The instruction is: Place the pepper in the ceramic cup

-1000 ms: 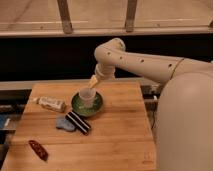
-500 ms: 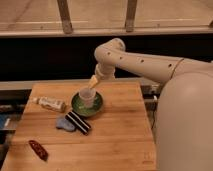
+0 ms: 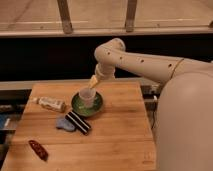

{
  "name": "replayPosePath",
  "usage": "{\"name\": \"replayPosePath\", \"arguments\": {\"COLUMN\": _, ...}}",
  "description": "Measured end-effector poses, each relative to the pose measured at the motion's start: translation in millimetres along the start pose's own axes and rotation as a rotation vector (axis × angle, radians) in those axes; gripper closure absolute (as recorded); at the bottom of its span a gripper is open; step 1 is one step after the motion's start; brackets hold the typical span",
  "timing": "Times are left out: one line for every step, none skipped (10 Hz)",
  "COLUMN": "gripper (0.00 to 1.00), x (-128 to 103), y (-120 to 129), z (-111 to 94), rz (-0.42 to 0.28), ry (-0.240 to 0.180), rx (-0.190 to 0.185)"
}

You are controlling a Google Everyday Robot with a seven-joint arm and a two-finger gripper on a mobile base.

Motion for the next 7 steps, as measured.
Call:
{"name": "replayPosePath", "arguments": {"gripper": 0.20, "x": 0.0, "y": 0.0, "z": 0.1, "rz": 0.000, "ry": 0.000, "rx": 0.000}}
{"name": "replayPosePath", "arguments": {"gripper": 0.20, "x": 0.0, "y": 0.0, "z": 0.1, "rz": 0.000, "ry": 0.000, "rx": 0.000}}
{"name": "replayPosePath", "arguments": {"gripper": 0.20, "x": -0.1, "y": 0.1, "z": -0.1, "rz": 0.000, "ry": 0.000, "rx": 0.000}}
{"name": "replayPosePath", "arguments": {"gripper": 0.20, "x": -1.1, "y": 0.6, "z": -1.9, "rz": -0.006, "ry": -0.004, "rx": 0.005}}
{"name": "replayPosePath", "arguments": {"gripper": 0.20, "x": -4.1, "y": 3.9, "z": -6.4, "rz": -0.022, "ry": -0.019, "rx": 0.012}}
{"name": "replayPosePath", "arguments": {"gripper": 0.20, "x": -11.0, "y": 12.2, "z": -15.4, "rz": -0.052, "ry": -0.038, "rx": 0.018}}
{"name": "replayPosePath", "arguments": {"gripper": 0.20, "x": -19.5, "y": 28.8, "z": -25.5, "rz": -0.095, "ry": -0.055, "rx": 0.017}}
